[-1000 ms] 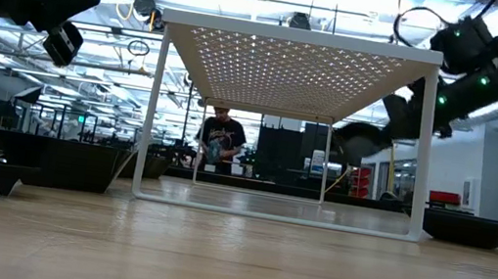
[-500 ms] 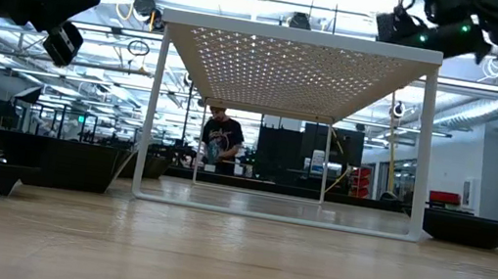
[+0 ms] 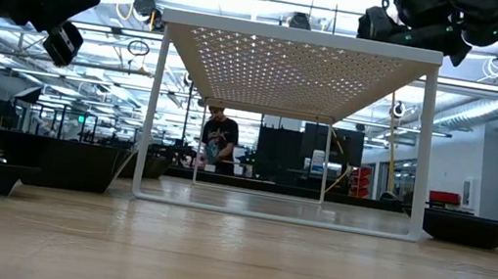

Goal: Pick & Place Mini shaped plates
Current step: Stack the black leaf shaped plate on top of the other black leaf shaped plates on the shelf

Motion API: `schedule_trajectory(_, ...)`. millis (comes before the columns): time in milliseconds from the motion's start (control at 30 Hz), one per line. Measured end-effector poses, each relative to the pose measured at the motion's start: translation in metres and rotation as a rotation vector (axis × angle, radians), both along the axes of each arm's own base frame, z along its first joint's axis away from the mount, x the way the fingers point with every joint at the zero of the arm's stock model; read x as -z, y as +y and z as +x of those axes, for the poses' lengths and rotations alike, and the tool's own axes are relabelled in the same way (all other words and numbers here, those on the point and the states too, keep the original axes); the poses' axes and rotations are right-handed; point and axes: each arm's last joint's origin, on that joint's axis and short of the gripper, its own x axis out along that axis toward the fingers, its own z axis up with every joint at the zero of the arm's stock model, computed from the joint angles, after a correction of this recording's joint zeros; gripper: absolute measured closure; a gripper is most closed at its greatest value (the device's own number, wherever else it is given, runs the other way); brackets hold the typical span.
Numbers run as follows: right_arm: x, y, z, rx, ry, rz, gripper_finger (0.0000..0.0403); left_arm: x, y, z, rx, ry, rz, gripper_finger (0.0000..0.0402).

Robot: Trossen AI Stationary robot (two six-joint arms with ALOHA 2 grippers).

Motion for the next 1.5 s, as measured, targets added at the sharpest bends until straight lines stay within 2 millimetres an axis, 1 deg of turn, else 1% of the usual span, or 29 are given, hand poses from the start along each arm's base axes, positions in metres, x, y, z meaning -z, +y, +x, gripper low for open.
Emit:
schedule_trajectory(233,0.003,0.001,0.0,-0.003,0.031,-0.003,0.0403,0.0,0.0,0.0,0.0,0.0,0.0,0.0371)
schedule_trajectory(367,0.004,0.0,-0.001,0.036,0.054,-0.01,0.0398,0.0,0.0,0.0,0.0,0.001,0.0,0.0371)
schedule_trajectory(633,0.005,0.0,-0.002,0.047,0.063,-0.011,0.0364,0.0,0.0,0.0,0.0,0.0,0.0,0.0371)
schedule_trajectory(767,0.005,0.0,-0.002,0.039,0.066,-0.039,0.0343,0.0,0.0,0.0,-0.001,0.0,0.0,0.0371)
schedule_trajectory(1000,-0.003,0.003,-0.004,0.011,0.033,-0.113,0.0314,0.0,0.0,0.0,0.0,0.001,0.0,0.0371)
schedule_trajectory(1133,-0.014,0.018,-0.006,-0.094,-0.011,-0.156,0.0303,0.0,0.0,0.0,0.0,0.0,0.0,0.0371)
schedule_trajectory(1200,-0.019,0.03,-0.007,-0.156,-0.032,-0.179,0.0298,0.0,0.0,0.0,0.0,0.001,0.0,0.0371)
schedule_trajectory(1300,-0.023,0.05,-0.011,-0.238,-0.013,-0.206,0.029,0.0,0.0,0.0,0.0,0.0,0.0,0.0371)
schedule_trajectory(1400,-0.02,0.071,-0.017,-0.263,0.071,-0.184,0.0272,0.0,0.0,0.0,0.0,0.001,0.0,0.0371)
schedule_trajectory(1500,-0.011,0.092,-0.025,-0.252,0.227,-0.176,0.0247,0.0,0.0,0.0,0.0,0.0,0.0,0.0371)
